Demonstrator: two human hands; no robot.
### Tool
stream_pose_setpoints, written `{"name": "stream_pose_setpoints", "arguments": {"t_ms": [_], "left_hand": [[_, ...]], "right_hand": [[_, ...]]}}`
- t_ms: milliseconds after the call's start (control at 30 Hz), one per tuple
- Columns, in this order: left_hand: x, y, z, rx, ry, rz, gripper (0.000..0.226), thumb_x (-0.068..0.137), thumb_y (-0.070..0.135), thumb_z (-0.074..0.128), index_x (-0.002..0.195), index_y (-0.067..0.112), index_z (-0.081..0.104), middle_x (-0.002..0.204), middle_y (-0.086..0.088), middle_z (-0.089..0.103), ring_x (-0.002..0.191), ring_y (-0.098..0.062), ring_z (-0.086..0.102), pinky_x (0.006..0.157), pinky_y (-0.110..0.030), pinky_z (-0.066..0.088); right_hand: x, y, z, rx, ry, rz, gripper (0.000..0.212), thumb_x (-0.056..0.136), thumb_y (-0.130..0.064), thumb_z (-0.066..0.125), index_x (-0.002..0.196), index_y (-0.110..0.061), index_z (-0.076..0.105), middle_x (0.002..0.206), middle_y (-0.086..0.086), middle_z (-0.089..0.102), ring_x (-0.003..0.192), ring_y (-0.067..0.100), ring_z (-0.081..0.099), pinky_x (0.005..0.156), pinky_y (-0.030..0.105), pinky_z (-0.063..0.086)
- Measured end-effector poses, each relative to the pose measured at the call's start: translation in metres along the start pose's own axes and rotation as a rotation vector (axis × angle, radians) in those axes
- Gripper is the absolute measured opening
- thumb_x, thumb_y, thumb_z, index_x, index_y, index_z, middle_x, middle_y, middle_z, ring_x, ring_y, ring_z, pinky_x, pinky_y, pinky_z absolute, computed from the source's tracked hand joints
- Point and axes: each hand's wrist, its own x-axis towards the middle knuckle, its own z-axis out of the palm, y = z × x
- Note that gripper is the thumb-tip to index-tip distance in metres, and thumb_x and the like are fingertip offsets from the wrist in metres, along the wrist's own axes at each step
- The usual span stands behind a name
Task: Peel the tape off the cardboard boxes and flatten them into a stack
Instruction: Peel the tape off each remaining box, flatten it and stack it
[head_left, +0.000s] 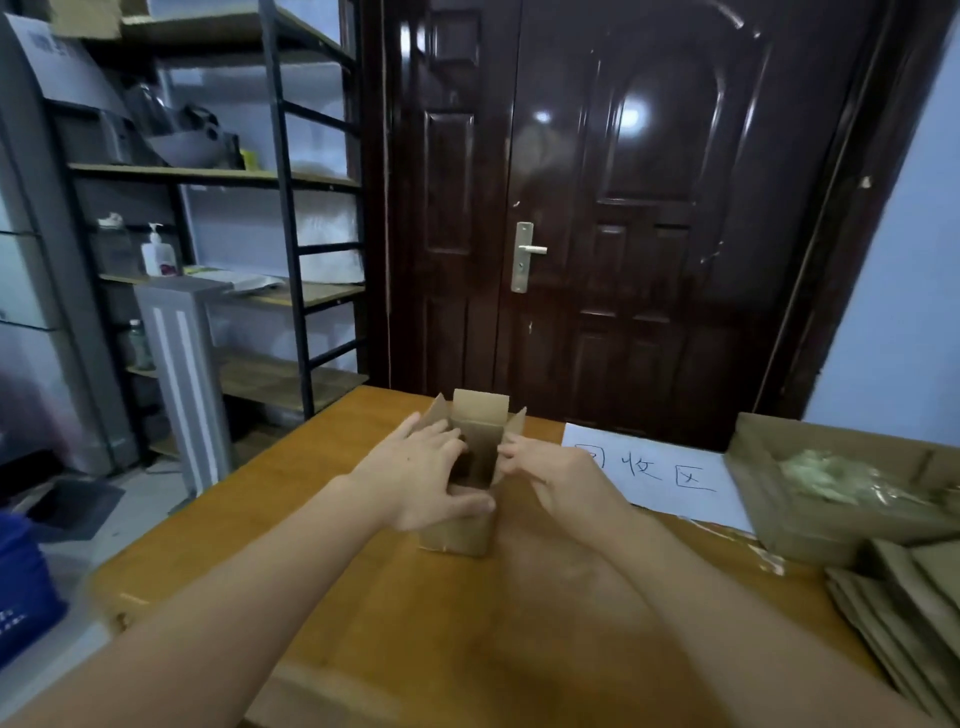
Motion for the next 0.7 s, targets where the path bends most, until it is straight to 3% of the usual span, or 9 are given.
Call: {"name": "stream_pose_setpoints", "arguments": {"t_ms": [67,233,333,467,567,700], "left_hand": [[0.0,0.011,0.004,-0.064,-0.01,-0.023,0.12,0.073,0.101,0.022,0.161,0.019,0.029,0.17,-0.003,0.018,0.158,-0.019,0.011,0.127,-0.043,0.002],[0.005,0.036,0.026,-0.22,-0.035,-0.109,0.13,0.066,0.106,0.019,0.164,0.021,0.016,0.172,-0.006,-0.003,0.158,-0.022,-0.009,0.126,-0.051,-0.003],[0.011,0.046,0.041,-0.266,0.029,-0.187,0.129,0.065,0.106,0.023,0.164,0.025,0.013,0.172,-0.003,0.001,0.159,-0.024,-0.003,0.124,-0.054,-0.005],[0.011,0.056,0.05,-0.499,0.053,-0.267,0.133,0.058,0.103,0.043,0.164,0.031,0.009,0.172,0.005,0.006,0.153,-0.024,0.029,0.118,-0.045,0.038],[0.011,0.06,0.05,-0.6,0.074,-0.259,0.129,0.059,0.09,0.055,0.165,0.03,0.01,0.171,0.006,0.014,0.152,-0.021,0.03,0.118,-0.042,0.039],[0.009,0.06,0.049,-0.681,0.093,-0.182,0.112,0.082,0.062,0.072,0.164,0.03,0.004,0.169,0.005,0.022,0.152,-0.022,0.032,0.118,-0.039,0.038]], "right_hand": [[-0.02,0.002,-0.01,-0.02,-0.001,0.031,0.03,0.094,0.007,0.054,0.106,-0.006,0.078,0.131,0.007,0.069,0.131,0.021,0.059,0.112,0.034,0.044],[-0.061,0.011,-0.023,-0.054,-0.057,0.25,0.025,0.102,-0.017,0.058,0.122,-0.018,0.074,0.143,-0.005,0.061,0.131,0.01,0.056,0.113,0.022,0.039],[-0.066,0.006,-0.018,0.018,-0.107,0.403,0.036,0.105,-0.033,0.052,0.139,-0.027,0.062,0.148,-0.01,0.056,0.135,0.007,0.05,0.113,0.019,0.033],[-0.06,-0.002,-0.005,0.114,-0.1,0.56,0.056,0.104,-0.055,0.042,0.153,-0.027,0.046,0.146,-0.005,0.057,0.134,0.015,0.052,0.11,0.033,0.043],[-0.053,-0.01,0.007,0.207,-0.093,0.623,0.062,0.103,-0.059,0.038,0.155,-0.026,0.043,0.148,-0.004,0.055,0.136,0.015,0.049,0.112,0.035,0.043],[-0.05,-0.016,0.014,0.188,-0.091,0.674,0.066,0.102,-0.063,0.037,0.156,-0.024,0.039,0.15,-0.003,0.053,0.14,0.017,0.045,0.103,0.023,0.037]]}}
